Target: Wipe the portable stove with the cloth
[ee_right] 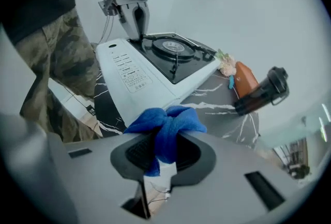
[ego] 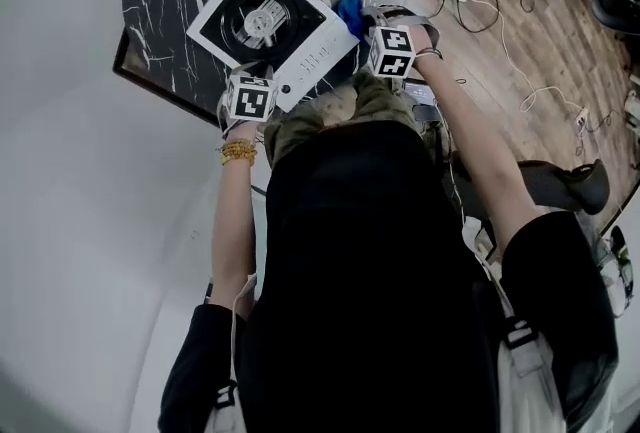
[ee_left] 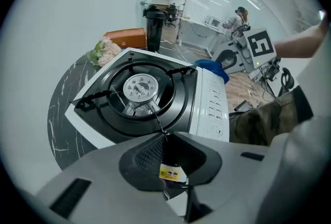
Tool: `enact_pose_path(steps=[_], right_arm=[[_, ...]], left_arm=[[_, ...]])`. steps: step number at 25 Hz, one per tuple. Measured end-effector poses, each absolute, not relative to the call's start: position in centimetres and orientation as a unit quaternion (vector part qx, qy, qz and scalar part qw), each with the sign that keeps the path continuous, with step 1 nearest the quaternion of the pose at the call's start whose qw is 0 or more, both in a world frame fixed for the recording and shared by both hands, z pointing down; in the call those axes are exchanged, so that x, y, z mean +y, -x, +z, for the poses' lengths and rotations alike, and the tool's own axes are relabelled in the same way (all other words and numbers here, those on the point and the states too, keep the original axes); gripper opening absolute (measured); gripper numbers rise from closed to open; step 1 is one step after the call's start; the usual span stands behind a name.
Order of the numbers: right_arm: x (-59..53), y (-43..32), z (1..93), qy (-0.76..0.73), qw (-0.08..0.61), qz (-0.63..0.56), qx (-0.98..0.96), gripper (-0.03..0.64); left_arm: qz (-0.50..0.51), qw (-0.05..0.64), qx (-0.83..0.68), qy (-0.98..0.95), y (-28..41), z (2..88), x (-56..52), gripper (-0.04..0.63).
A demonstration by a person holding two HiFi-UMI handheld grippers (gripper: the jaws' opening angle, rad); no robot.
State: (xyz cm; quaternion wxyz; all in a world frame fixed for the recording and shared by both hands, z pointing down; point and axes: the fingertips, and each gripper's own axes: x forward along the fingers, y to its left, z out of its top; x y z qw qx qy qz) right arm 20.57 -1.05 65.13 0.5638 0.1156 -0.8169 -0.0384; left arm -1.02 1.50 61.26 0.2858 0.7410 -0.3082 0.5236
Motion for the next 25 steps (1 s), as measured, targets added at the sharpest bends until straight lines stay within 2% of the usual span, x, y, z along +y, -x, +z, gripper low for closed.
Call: enact_pose_path(steps=[7,12,16,21,25], right_arm=[[2.5,-22.3,64.8,-0.298,0.604,0.083,-0.735,0.061],[4.8,-22.1,65.1,-0.359,0.598,0.154,-0.700,0.063],[7.6,-17.7,64.8,-0.335,0.579,0.170,-0.724,0.061],[10.8,-11.8,64.8,-0.238,0.602,0.130,-0.751,0.061],[14.0,-7.7,62.9,-0.118,0.567,0.105,-0.809,0.061]], left_arm=[[0.545,0.248,-0.223,-0.769,0.6,61.1,2.4,0.081],[0.526,0.244,-0.207,-0.788,0.5,61.1,2.2,0.093],[0.505,0.256,-0.210,-0.798,0.9,61.4,2.5,0.095],[0.482,0.267,-0.210,-0.808,0.7,61.2,2.3,0.095],[0.447,0.287,-0.223,-0.817,0.4,61.0,2.3,0.095]])
